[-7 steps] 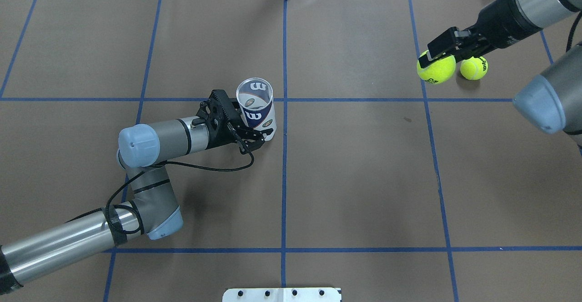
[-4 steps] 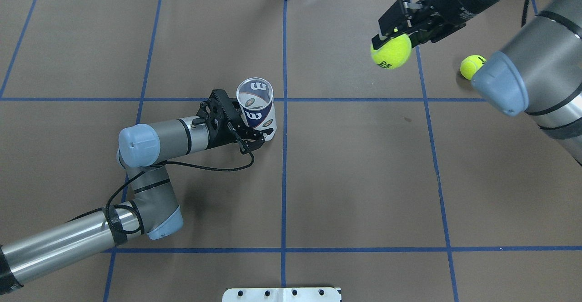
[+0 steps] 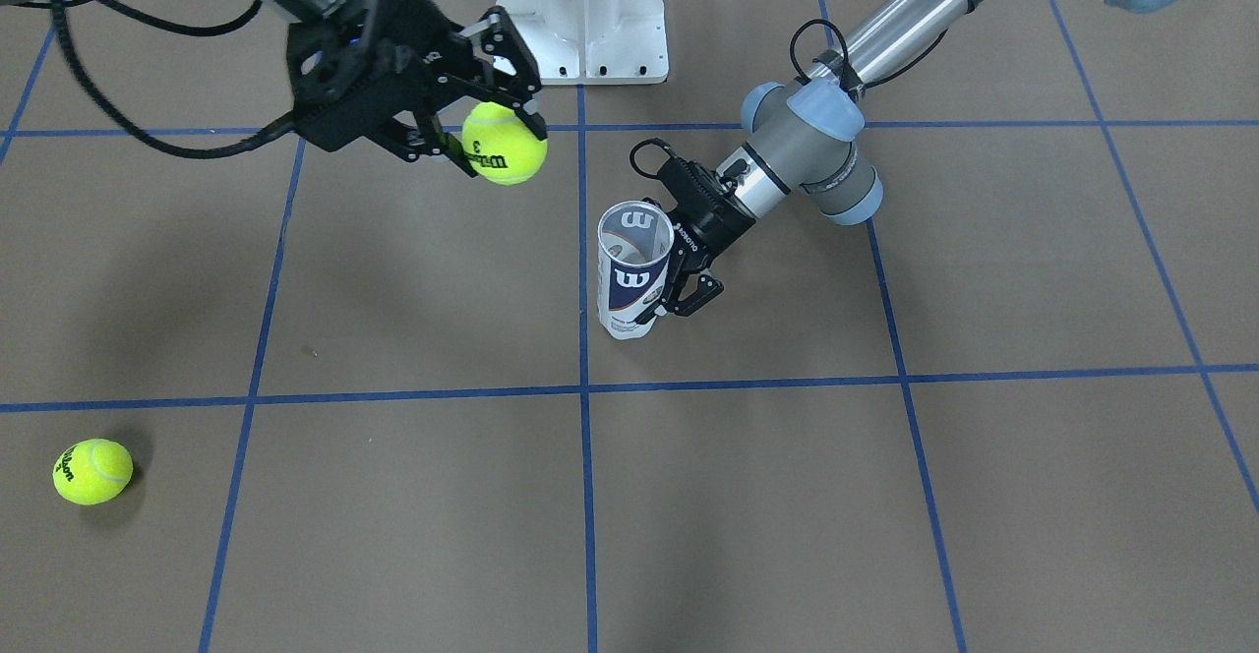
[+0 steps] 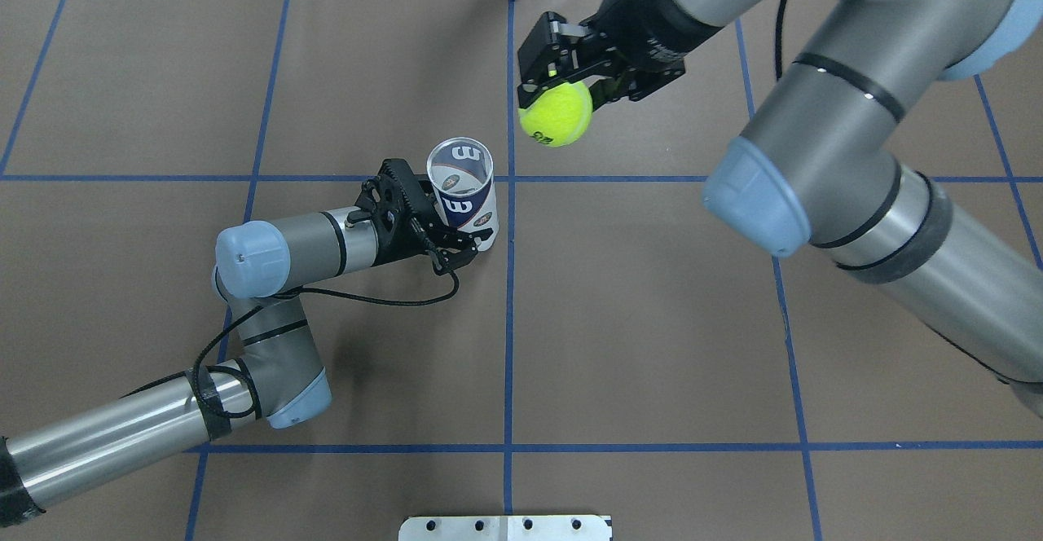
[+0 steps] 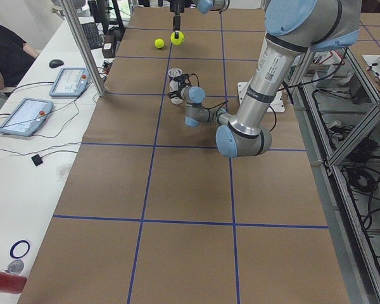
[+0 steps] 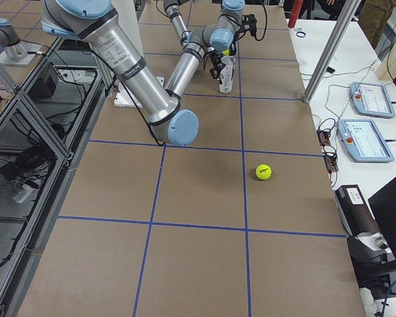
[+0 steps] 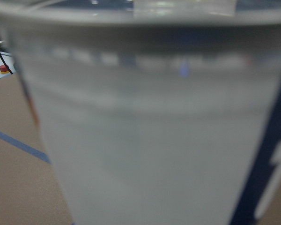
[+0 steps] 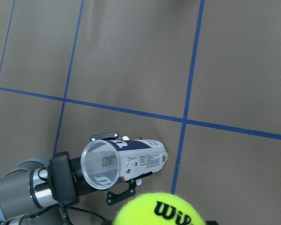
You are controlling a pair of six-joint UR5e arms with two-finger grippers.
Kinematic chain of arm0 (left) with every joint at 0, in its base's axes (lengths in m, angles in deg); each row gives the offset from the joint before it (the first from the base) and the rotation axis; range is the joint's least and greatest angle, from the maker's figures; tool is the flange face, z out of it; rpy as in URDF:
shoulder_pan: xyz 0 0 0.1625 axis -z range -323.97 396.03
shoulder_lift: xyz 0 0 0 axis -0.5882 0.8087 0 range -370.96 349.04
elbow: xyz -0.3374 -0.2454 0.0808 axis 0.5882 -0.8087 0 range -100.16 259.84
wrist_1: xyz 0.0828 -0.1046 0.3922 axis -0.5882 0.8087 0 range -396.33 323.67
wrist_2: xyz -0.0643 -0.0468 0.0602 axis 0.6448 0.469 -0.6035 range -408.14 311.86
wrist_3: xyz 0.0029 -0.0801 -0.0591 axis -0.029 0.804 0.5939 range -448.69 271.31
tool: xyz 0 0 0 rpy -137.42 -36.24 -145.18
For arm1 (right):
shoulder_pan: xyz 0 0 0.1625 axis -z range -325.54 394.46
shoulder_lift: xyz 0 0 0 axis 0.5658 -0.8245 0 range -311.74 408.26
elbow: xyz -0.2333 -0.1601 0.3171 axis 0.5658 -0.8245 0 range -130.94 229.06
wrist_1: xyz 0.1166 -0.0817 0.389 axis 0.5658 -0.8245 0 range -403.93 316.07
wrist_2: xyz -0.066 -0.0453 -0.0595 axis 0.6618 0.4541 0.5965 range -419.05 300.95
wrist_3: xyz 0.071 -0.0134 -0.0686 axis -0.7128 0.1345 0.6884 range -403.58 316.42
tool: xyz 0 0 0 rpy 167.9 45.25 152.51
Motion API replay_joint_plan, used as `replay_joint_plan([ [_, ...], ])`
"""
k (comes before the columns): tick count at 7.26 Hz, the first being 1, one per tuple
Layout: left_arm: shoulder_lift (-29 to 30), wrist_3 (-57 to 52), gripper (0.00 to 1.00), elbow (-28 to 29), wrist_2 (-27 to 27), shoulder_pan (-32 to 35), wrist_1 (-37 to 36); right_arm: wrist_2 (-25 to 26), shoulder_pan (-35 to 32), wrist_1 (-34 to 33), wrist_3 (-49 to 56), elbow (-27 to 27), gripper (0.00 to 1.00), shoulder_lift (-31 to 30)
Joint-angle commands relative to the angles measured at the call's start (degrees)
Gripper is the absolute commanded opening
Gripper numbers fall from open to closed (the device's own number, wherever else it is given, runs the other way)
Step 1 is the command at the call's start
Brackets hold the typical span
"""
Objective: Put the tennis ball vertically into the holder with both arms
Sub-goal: 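Carry the ball with the right gripper over the can's open top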
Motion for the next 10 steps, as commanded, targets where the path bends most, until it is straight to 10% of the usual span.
replay_joint_plan([
  [1,0.1,0.0,0.75,0.0,0.0,0.1,-0.1,6.8,5.0,0.0,-0.9,-6.9,0.00,6.6],
  [10,0.1,0.1,0.76,0.0,0.0,0.1,0.0,11.0,6.6,0.2,-0.5,-16.9,0.00,11.8],
])
